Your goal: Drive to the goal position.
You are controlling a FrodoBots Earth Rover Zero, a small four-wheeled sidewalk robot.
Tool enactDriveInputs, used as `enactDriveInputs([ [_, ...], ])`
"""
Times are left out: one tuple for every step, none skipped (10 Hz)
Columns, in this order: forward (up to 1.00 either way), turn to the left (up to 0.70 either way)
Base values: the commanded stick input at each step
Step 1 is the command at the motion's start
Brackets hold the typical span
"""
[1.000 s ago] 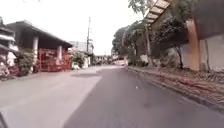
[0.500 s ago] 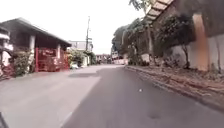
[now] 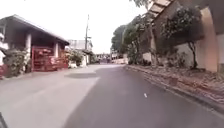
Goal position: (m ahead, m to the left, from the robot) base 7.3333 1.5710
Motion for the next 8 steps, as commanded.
enactDriveInputs([
  [0.70, 0.00],
  [0.70, 0.00],
  [0.70, 0.00],
  [0.70, 0.00],
  [0.70, 0.00],
  [0.70, 0.00],
  [0.70, 0.00],
  [0.70, 0.00],
])
